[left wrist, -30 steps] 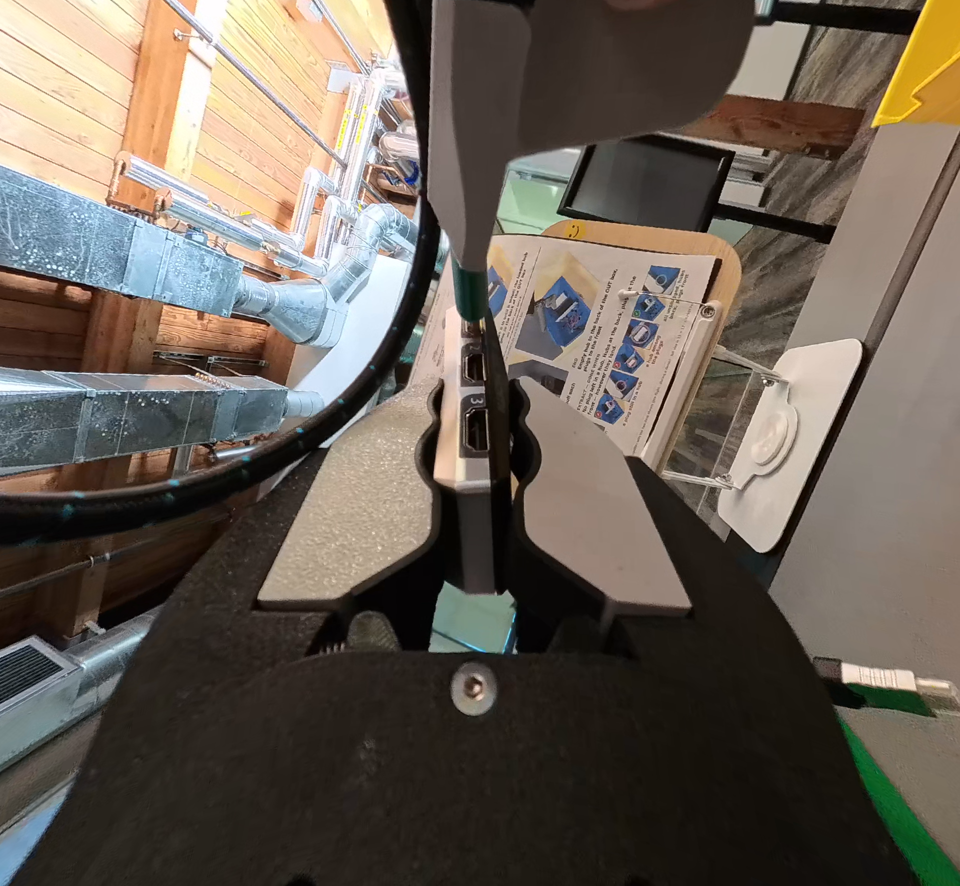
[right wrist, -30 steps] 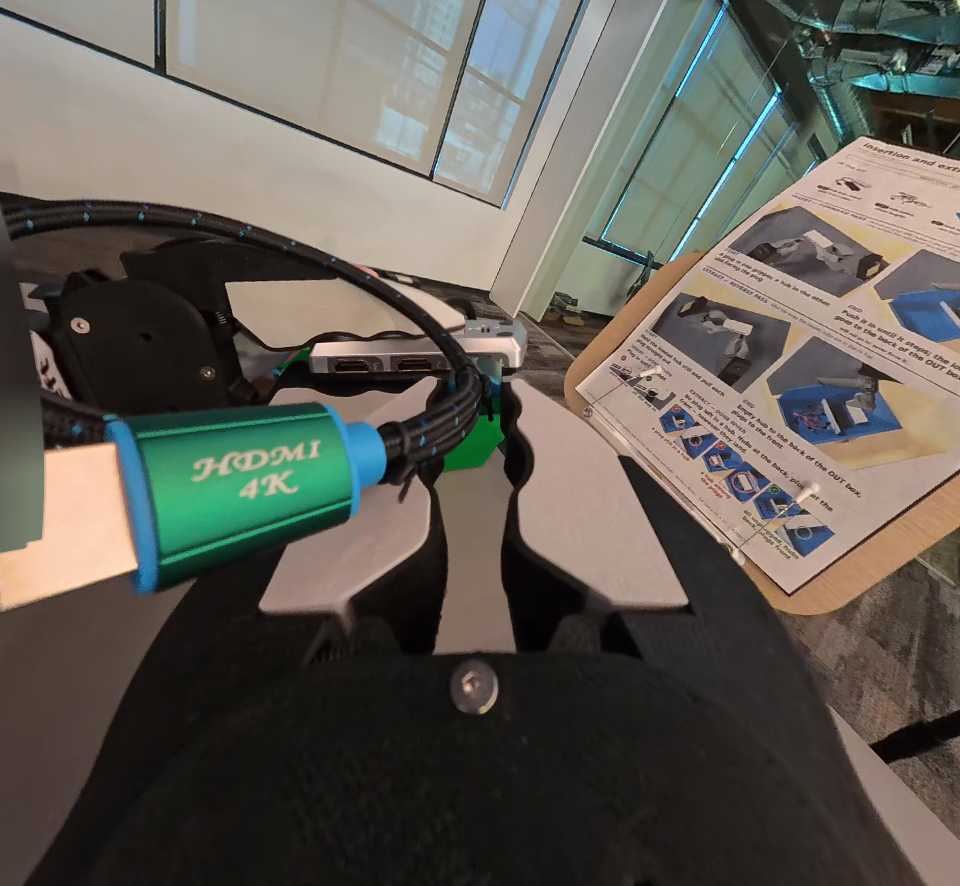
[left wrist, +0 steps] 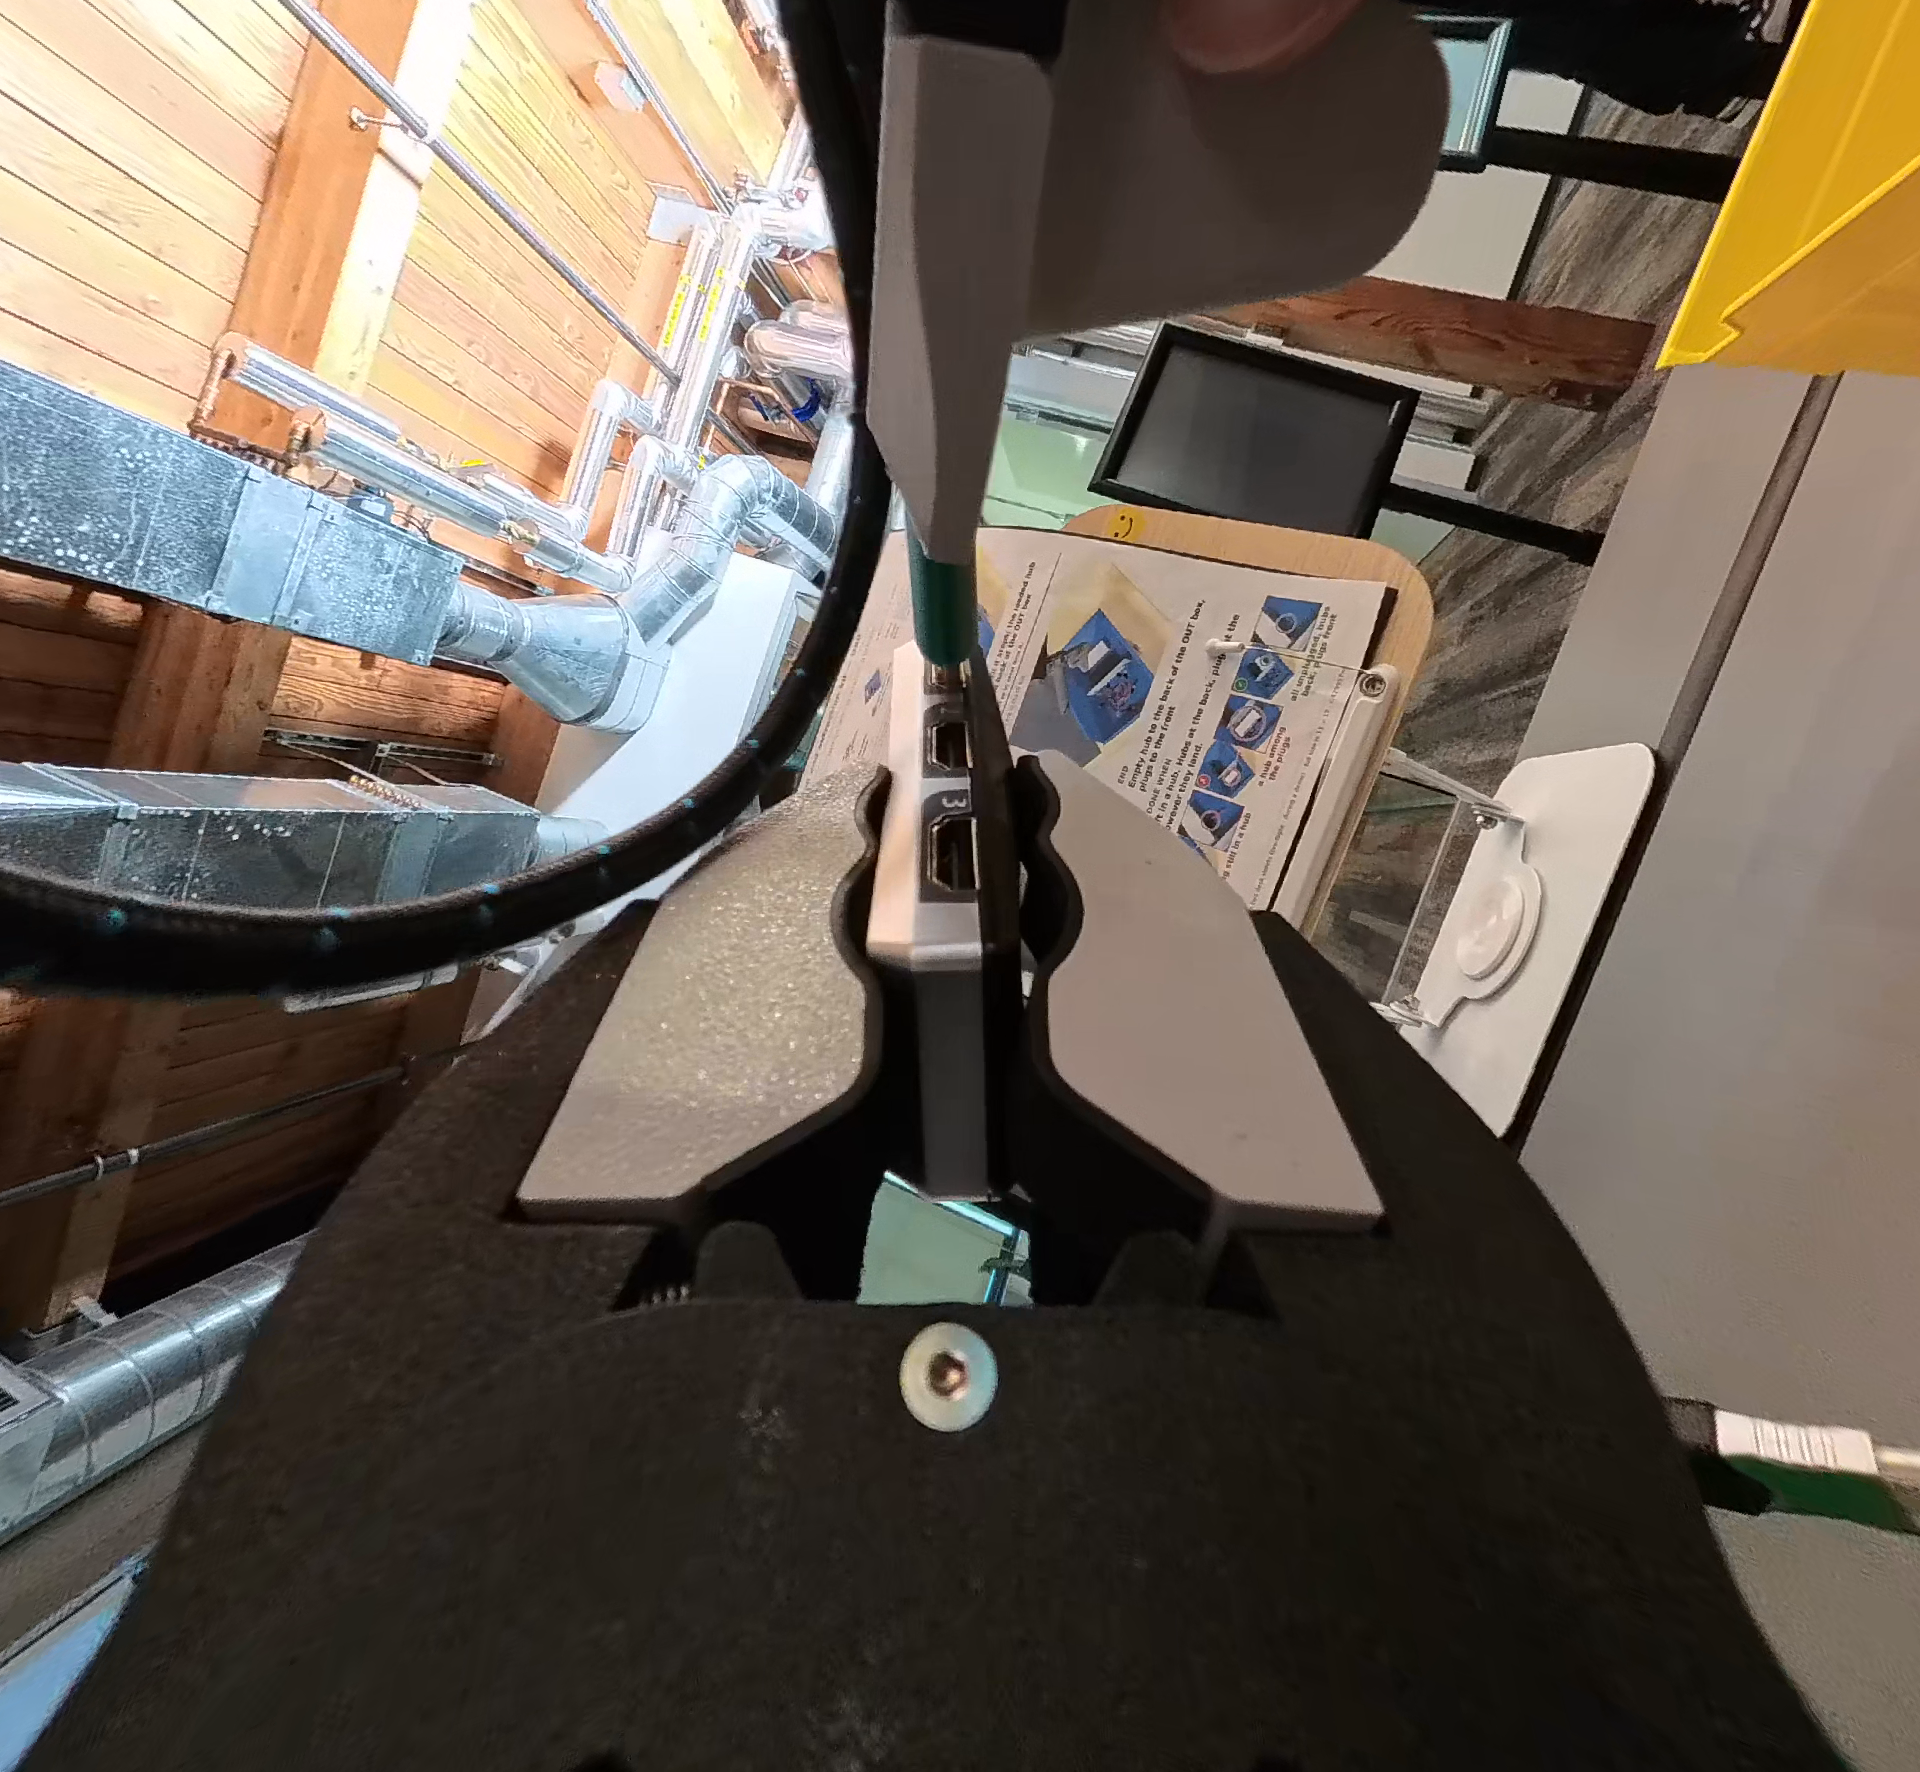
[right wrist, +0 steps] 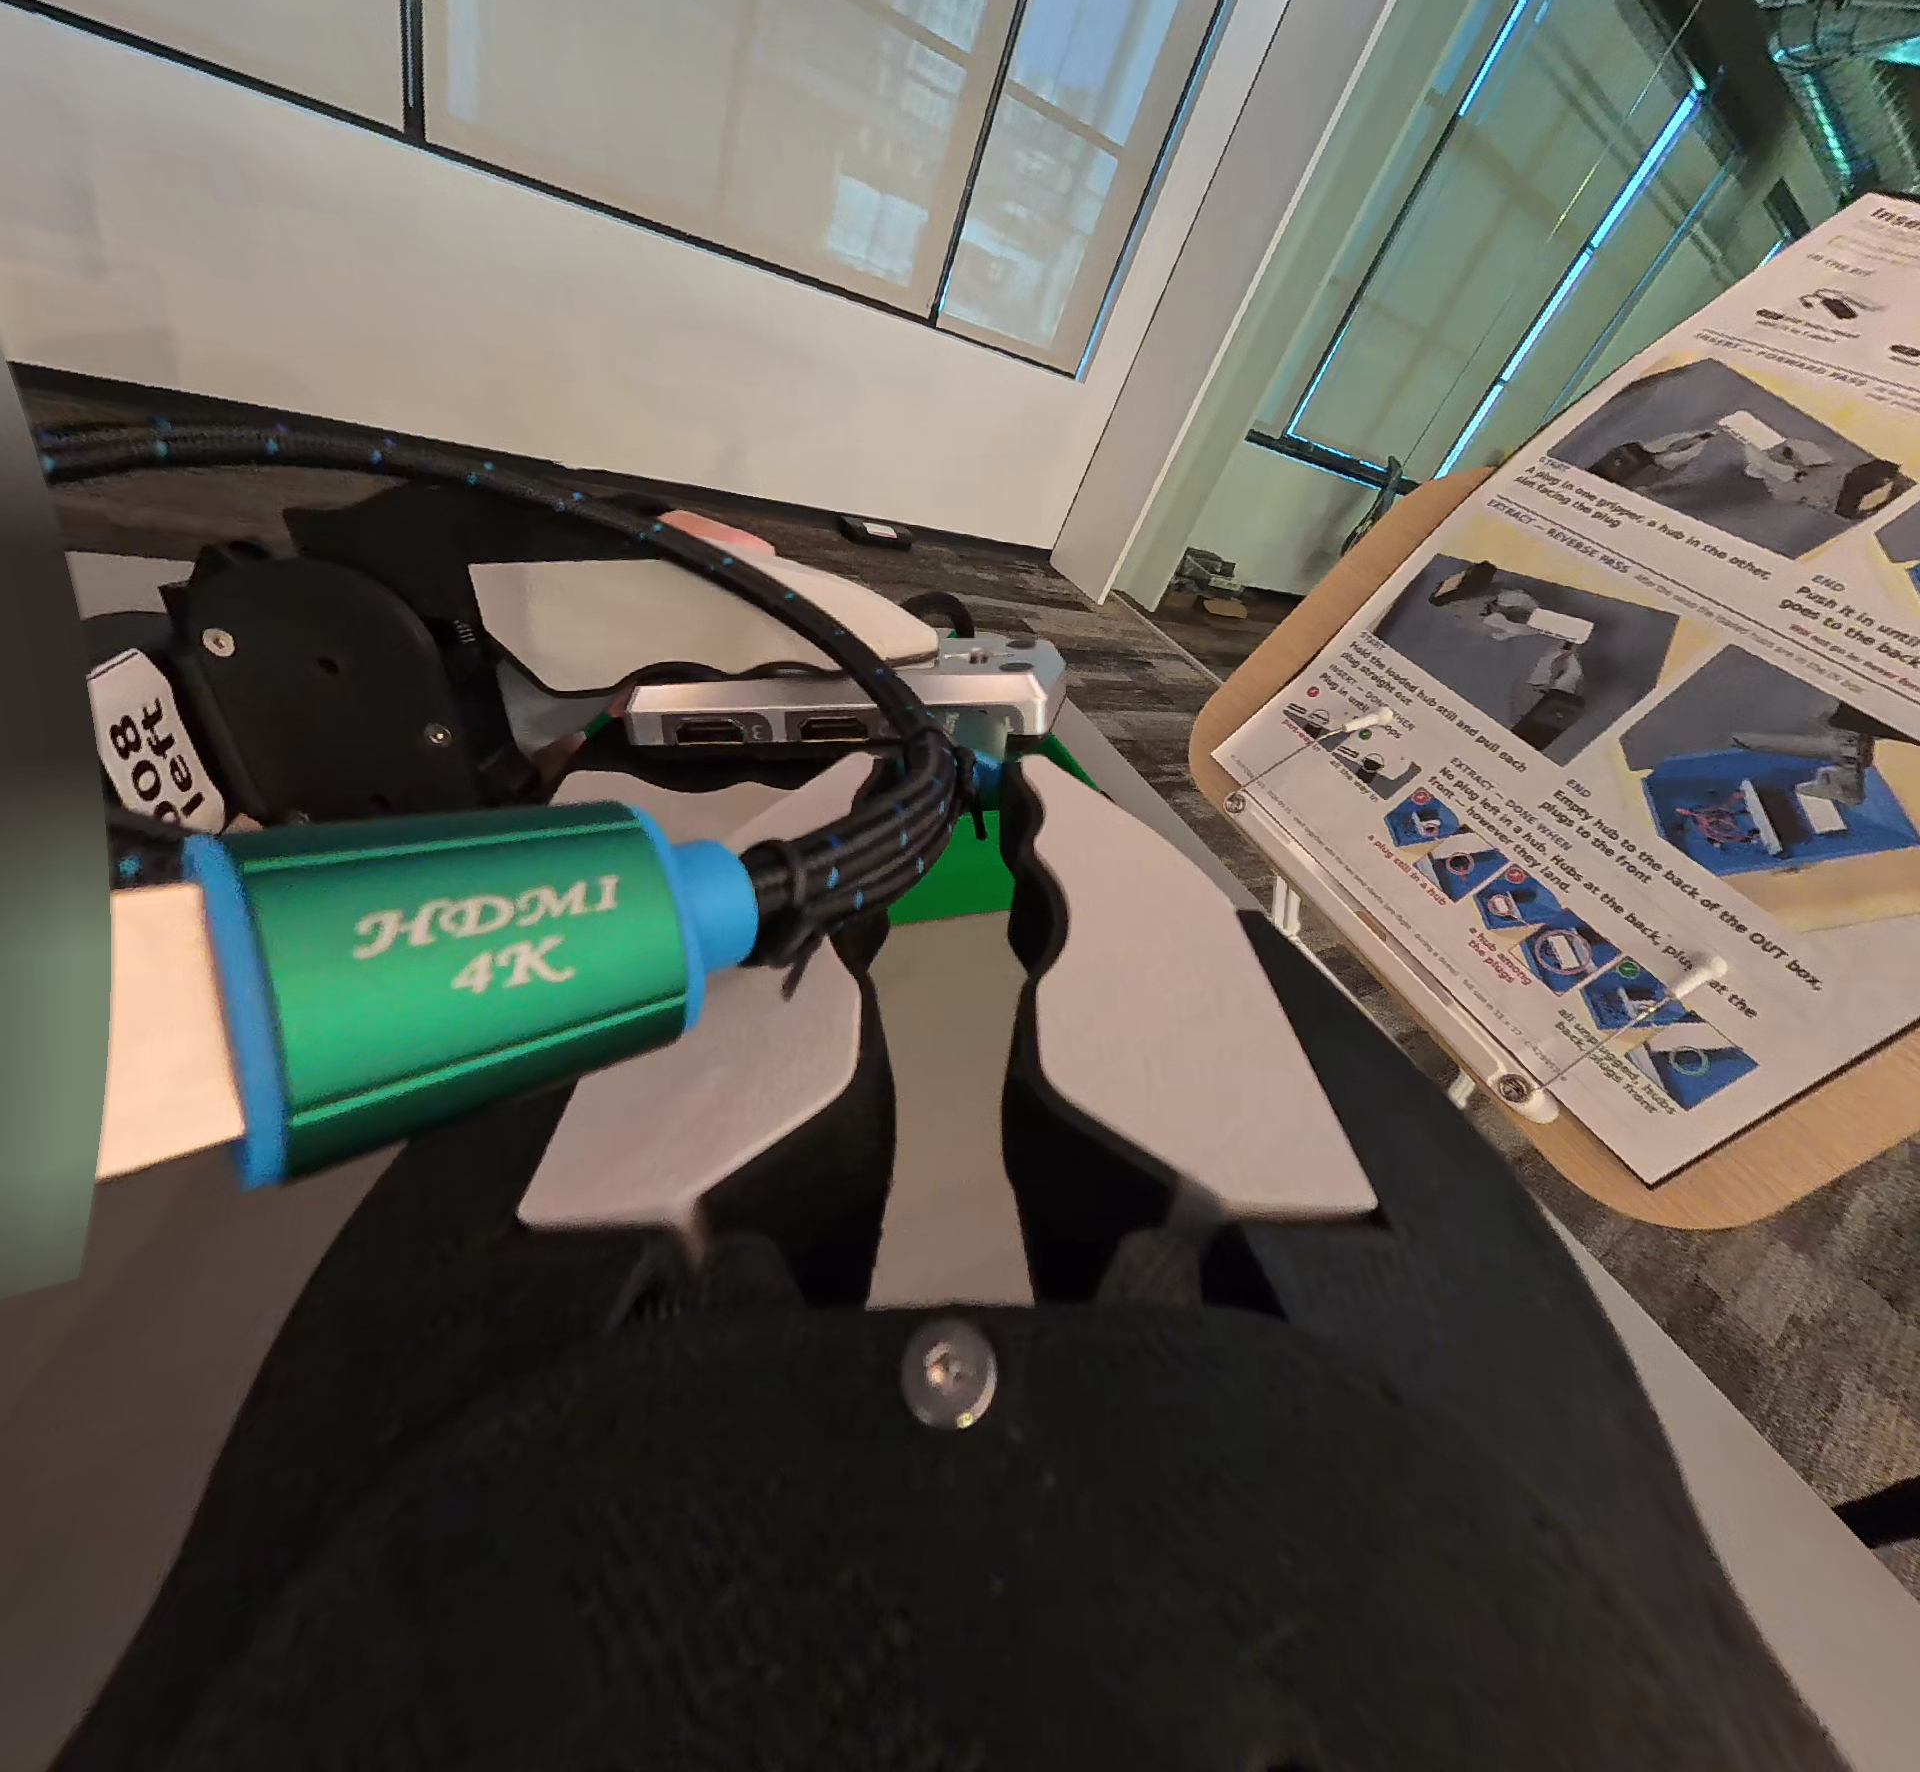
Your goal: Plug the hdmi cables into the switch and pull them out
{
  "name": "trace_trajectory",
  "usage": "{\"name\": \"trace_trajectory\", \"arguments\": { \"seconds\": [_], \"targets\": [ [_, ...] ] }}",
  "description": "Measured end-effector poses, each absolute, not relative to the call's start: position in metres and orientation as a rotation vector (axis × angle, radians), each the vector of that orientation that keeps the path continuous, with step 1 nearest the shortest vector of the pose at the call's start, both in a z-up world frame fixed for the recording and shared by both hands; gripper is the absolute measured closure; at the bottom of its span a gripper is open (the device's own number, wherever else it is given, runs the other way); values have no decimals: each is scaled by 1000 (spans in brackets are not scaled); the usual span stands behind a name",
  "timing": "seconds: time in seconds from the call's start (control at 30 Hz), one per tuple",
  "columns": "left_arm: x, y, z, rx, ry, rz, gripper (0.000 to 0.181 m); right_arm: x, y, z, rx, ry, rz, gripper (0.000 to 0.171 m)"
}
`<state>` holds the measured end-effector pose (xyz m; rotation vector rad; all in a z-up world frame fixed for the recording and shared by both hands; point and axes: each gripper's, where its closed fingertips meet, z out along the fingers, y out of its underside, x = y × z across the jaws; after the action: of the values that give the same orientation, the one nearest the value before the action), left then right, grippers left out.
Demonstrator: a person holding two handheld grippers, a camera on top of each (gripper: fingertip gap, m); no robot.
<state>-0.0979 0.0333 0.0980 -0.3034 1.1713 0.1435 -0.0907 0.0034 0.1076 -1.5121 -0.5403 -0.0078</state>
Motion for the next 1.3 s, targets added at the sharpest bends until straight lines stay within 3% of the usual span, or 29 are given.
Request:
{"name": "trace_trajectory", "arguments": {
  "seconds": [0.2, 0.33, 0.7, 0.8, 0.97, 1.3],
  "targets": [
    [-95, 41, 97, -296, 1216, 90, 158, -89, 7, 106, -1500, -602, -62, 151],
    [-99, 47, 101, -292, 1204, 71, 158, -87, 6, 105, -1458, -677, -134, 133],
    [-101, -3, 78, -6, 1359, -85, 157, -86, -8, 92, -1137, -1013, -571, 121],
    [-107, -20, 73, 78, 1399, -165, 156, -99, -13, 87, -1100, -1111, -623, 124],
    [-109, -30, 64, 103, 1475, -253, 156, -109, -15, 72, -1110, -1242, -681, 147],
    [-99, 10, 67, -173, 1513, -313, 145, -84, 3, 65, -1211, -1229, -926, 152]
  ]
}}
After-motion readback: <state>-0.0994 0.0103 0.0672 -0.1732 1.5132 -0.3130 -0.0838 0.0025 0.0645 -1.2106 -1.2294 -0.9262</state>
